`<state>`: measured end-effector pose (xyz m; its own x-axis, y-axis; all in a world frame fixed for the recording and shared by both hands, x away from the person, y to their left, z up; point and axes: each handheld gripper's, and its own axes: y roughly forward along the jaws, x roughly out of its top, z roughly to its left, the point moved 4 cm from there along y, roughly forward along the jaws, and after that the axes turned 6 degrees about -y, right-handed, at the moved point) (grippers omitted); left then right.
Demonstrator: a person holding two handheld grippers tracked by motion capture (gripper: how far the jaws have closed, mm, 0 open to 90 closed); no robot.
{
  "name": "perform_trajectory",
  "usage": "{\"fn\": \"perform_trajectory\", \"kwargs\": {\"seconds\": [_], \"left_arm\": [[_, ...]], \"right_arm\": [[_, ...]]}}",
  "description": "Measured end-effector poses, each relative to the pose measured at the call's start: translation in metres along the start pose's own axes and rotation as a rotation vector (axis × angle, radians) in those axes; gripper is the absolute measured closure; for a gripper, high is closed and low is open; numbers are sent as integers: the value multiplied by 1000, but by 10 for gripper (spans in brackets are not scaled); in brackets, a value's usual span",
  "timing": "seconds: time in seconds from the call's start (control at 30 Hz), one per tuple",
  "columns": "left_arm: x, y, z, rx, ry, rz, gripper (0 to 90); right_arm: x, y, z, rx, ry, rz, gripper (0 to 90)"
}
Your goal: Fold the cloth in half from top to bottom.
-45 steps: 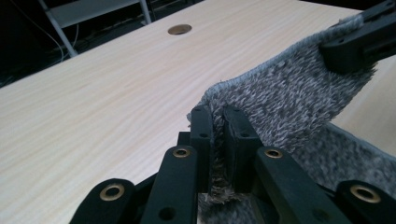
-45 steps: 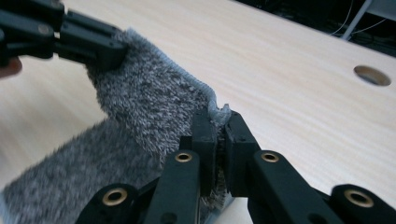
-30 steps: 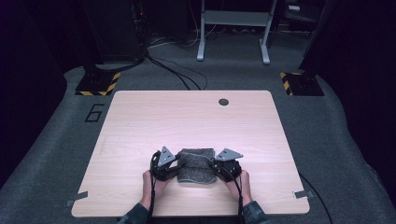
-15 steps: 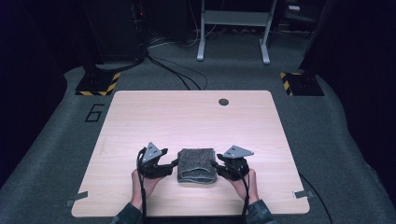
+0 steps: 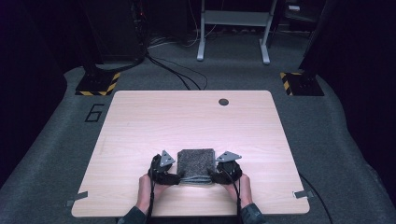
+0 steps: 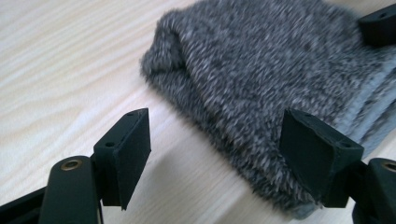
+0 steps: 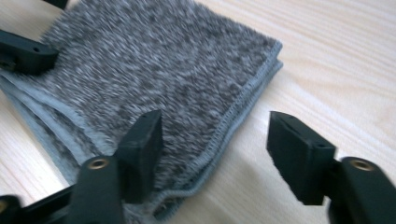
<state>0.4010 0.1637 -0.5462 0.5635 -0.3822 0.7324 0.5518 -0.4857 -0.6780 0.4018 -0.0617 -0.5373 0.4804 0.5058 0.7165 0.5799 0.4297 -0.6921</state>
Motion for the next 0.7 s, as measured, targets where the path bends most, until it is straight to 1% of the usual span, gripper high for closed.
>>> {"fn": "perform_trajectory", "kwargs": {"seconds": [0.03, 0.07, 0.1, 0.13, 0.2, 0.23, 0.3, 0.33, 0.37, 0.4, 0.43, 0.47, 0.5, 0.53, 0.57, 0.6, 0.63, 0.67, 0.7], "left_arm": [[-1, 0, 0, 6, 5, 5, 246], [-2, 0, 0, 17, 6, -3, 242], [-2, -1, 0, 18, 10, 6, 239], [-3, 0, -1, 22, 6, 0, 236], [-3, 0, -1, 31, 11, 5, 223], [-2, 1, -1, 37, 17, 6, 214], [-2, 2, 0, 47, 26, 11, 189], [-2, 4, 1, 41, 14, 11, 178], [-2, 4, 2, 45, 15, 14, 163], [-2, 5, 3, 35, 8, 16, 150], [-2, 6, 4, 35, -3, 9, 145], [-1, 6, 5, 36, -1, 16, 134], [-2, 8, 6, 46, -11, 8, 119], [-2, 8, 6, 45, -12, 7, 109], [-2, 8, 7, 42, -22, 12, 101], [-2, 8, 8, 38, -20, 20, 89], [-2, 9, 9, 35, -31, 12, 82], [-2, 10, 9, 33, -42, 12, 80], [-2, 10, 9, 37, -39, 10, 76]], "right_arm": [[-1, 1, 0, -4, -10, -1, 330], [-2, 1, 1, -6, -6, 0, 318], [-4, 2, 1, -14, -7, 5, 303], [-6, 2, 3, -19, -9, 8, 296], [-8, 3, 4, -28, -7, 14, 285], [-9, 3, 4, -32, -13, 10, 270], [-11, 2, 4, -37, -7, 11, 246], [-11, 3, 3, -41, -6, 9, 225], [-12, 3, 2, -39, 8, 9, 212], [-13, 4, 1, -38, 1, 7, 194], [-13, 4, 1, -39, 20, 12, 169], [-13, 6, -2, -41, 6, 9, 155], [-13, 7, -3, -39, 5, 9, 144], [-13, 8, -4, -35, 20, 13, 137], [-13, 8, -5, -32, 25, 17, 131], [-13, 9, -6, -30, 32, 14, 123], [-13, 9, -6, -30, 39, 20, 120], [-13, 10, -7, -35, 37, 16, 119], [-12, 10, -8, -35, 36, 17, 118]]}}
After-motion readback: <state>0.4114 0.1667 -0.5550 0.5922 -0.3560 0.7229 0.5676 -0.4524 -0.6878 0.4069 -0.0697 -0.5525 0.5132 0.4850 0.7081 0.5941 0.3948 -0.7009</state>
